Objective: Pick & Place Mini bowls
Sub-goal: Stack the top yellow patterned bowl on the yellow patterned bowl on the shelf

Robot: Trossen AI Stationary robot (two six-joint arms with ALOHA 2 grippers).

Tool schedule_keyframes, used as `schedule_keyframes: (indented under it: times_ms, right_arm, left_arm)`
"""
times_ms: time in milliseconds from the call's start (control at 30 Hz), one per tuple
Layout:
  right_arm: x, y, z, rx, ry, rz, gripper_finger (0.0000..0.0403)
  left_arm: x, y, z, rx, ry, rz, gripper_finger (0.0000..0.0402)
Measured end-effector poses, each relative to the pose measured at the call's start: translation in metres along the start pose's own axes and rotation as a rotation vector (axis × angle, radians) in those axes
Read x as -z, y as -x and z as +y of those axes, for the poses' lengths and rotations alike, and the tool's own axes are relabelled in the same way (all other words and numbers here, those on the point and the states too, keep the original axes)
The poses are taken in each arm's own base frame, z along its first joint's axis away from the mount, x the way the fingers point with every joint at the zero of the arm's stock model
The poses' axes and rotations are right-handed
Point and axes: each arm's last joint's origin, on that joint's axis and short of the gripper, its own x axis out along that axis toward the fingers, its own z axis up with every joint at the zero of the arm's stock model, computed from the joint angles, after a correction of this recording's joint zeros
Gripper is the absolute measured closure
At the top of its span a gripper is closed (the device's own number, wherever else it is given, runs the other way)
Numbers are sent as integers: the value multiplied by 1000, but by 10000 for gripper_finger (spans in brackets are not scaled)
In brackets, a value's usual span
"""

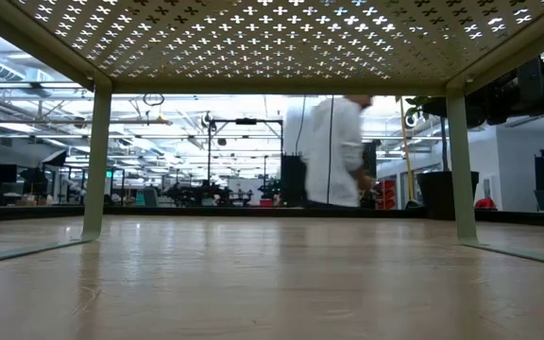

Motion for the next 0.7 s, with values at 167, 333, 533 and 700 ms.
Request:
schedule_keyframes:
  times_ms: [167, 333, 533, 700]
  right_arm:
    - [0, 0, 0, 0, 0, 0, 403]
    - [0, 0, 0, 0, 0, 2, 403]
    - [0, 0, 0, 0, 0, 2, 403]
    - [0, 0, 0, 0, 0, 1, 403]
  left_arm:
    - [1, -13, -1, -13, -3, 37, 389]
    - [0, -27, -3, 26, -11, 69, 389]
    - [0, -28, -3, 27, 12, 76, 389]
    - [2, -27, -2, 14, 45, 97, 389]
